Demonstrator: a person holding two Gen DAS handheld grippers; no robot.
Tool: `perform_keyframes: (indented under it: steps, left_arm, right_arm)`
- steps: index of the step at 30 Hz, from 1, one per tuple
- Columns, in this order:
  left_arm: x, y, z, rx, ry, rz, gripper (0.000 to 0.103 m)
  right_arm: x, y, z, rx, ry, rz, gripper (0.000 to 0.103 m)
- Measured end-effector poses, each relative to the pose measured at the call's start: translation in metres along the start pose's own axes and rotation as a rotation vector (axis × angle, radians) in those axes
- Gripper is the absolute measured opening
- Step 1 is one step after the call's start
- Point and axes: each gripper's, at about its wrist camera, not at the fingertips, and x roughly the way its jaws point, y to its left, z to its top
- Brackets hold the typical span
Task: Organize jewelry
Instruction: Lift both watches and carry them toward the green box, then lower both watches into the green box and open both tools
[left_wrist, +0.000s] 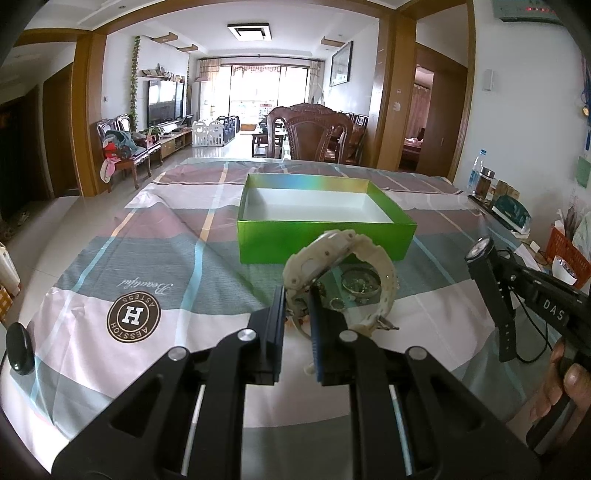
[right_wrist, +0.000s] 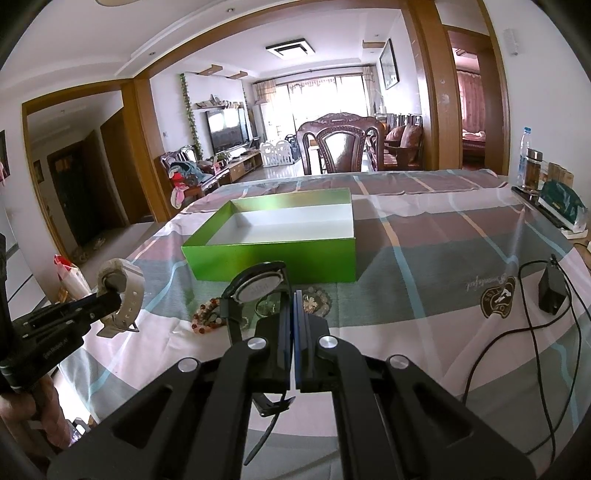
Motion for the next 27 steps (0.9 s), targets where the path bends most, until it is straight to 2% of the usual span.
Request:
perform_keyframes:
  steps: [5,8,12,16,19,20,22,27]
  left_arm:
    - [0.003,0.007,0.011,-0.017,0.003,-0.045,0.013]
    - [0.003,0.009,0.040,-0.005,-0.026,-0.058,0.014]
    - [0.020,0.012,0.089,0.007,-0.050,-0.062,0.014]
    - [0.058,0.011,0.139,0.020,-0.047,-0.060,0.014]
    - [0.098,0.008,0.169,0.043,-0.025,-0.010,0.014]
    - [0.112,0.007,0.176,0.042,-0.010,-0.010,0.014]
    - [0.150,0.011,0.188,0.000,0.071,-0.050,0.014]
    - [0.238,0.013,0.198,0.019,0.220,0.002,0.015]
  right_arm:
    - [0.003,-0.002,0.007,-0.001,-0.002,0.020,0.002]
    - [0.012,-0.006,0.031,0.001,-0.005,0.063,0.002]
    - [0.034,-0.012,0.079,-0.021,-0.021,0.061,0.002]
    - [0.082,-0.014,0.126,-0.058,0.028,0.064,0.002]
    - [0.130,-0.021,0.153,-0.061,0.075,0.038,0.002]
    - [0.142,-0.023,0.158,-0.057,0.087,0.033,0.002]
    - [0.172,-0.033,0.166,-0.029,0.130,0.039,0.002]
    - [0.251,-0.056,0.169,0.039,0.258,0.014,0.002]
